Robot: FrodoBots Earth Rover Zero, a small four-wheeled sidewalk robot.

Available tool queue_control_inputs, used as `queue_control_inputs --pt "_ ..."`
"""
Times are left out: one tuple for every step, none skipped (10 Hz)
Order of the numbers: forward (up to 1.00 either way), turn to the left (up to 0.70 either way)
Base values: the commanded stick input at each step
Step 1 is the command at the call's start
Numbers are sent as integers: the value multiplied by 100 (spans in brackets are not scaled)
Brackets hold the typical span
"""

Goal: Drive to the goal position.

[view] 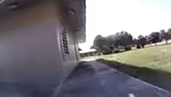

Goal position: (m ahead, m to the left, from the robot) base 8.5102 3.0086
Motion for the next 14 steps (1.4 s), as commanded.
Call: queue_control_inputs --pt "70 0" --pt "70 0" --pt "70 0" --pt "70 0" --pt "70 0" --pt "70 0" --pt "70 0" --pt "70 0" --pt "70 0" --pt "70 0" --pt "70 0" --pt "70 27" --pt "70 35" --pt "70 35"
